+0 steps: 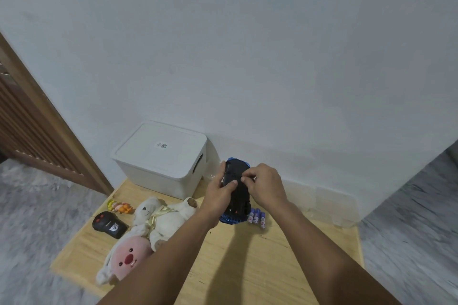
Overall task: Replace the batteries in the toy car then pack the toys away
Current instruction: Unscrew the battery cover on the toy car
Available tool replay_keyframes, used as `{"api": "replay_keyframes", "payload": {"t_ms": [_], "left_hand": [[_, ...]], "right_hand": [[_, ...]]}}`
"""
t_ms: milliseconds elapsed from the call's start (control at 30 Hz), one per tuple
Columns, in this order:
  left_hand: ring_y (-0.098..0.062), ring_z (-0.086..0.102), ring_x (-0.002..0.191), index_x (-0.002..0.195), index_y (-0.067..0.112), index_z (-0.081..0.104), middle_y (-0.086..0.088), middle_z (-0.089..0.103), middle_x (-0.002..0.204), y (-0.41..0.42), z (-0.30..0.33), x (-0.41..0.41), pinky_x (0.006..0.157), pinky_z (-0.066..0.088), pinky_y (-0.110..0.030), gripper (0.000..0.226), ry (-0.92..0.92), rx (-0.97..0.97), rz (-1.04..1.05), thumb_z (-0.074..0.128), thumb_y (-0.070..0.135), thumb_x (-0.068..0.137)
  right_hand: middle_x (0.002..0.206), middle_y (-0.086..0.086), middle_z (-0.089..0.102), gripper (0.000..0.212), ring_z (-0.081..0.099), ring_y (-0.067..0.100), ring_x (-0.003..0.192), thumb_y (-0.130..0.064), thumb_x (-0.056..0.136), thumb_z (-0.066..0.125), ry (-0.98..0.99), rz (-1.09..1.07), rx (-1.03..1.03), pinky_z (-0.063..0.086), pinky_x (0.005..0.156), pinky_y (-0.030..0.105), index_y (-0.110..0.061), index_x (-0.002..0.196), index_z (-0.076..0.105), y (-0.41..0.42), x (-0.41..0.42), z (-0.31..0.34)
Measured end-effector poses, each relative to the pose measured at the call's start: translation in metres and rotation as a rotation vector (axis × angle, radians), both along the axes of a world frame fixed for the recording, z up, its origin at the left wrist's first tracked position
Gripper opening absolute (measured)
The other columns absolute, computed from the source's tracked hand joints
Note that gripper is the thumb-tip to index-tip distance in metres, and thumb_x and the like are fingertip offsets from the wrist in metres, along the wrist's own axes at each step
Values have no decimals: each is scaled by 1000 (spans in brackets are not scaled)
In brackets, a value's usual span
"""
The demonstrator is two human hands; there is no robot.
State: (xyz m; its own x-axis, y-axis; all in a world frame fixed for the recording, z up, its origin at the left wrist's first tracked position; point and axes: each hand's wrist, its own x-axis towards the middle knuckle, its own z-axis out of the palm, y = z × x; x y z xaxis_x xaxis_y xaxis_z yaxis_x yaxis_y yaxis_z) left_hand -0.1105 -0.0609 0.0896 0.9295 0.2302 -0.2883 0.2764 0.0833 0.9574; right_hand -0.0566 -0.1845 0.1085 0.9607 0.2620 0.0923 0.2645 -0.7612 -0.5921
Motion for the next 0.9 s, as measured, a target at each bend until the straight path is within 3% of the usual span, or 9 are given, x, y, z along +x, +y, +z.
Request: {"api": "replay_keyframes", "payload": {"t_ms": [67,233,367,467,633,733,833,900], "left_hand": [[-10,63,98,145,40,35,7,67,105,-1,1,-2,80,50,-20,59,-18,29,-12,51,10,97],[-6,61,96,144,41,36,11,66,102,0,-2,-6,81,48,-20,60,-18,80,-18,50,8,96],[-5,60,103,146,38,35,15,65,107,3,-7,-8,92,46,-25,60,4,86,-33,51,8,96],[-8,60,107,145,35,39,10,65,114,5,-12,-10,96,46,-27,58,25,87,-35,51,8,95],[-18,58,111,148,33,35,3,62,121,15,-23,-16,97,48,-33,59,71,95,7,51,10,95],[-11,59,97,149,30,33,-1,59,120,23,-29,-20,75,51,-24,60,99,61,38,51,9,97],[-7,57,85,148,30,34,5,59,105,25,-33,-23,63,48,-20,58,129,26,72,51,7,97],[-10,58,85,148,33,33,8,59,103,25,-39,-23,67,50,-25,60,153,3,89,52,8,97]], "right_hand": [[97,1,64,16,60,20,91,-27,92,60,14,-31,-40,48,76,31,-22,97,75,3,-2,-4],[104,3,57,19,59,26,94,-28,97,47,10,-33,-136,46,77,35,-16,101,62,10,-12,-17],[112,7,50,19,57,32,97,-22,100,39,16,12,-232,40,72,35,-10,110,51,15,-17,-25],[110,9,46,13,57,34,90,-13,97,40,56,31,-195,34,66,34,-10,107,48,17,-20,-30],[107,8,48,13,54,32,90,-14,98,36,136,8,-99,42,73,37,-12,99,49,8,-27,-51],[116,12,49,17,54,34,105,-8,97,38,253,42,-267,41,82,38,-7,108,51,-1,-42,-81],[149,19,32,45,29,39,140,10,87,42,300,146,-442,41,98,42,0,131,43,-11,-63,-112],[142,18,40,43,41,37,129,8,88,44,271,176,-517,43,86,39,-2,130,45,-19,-75,-123]]}}
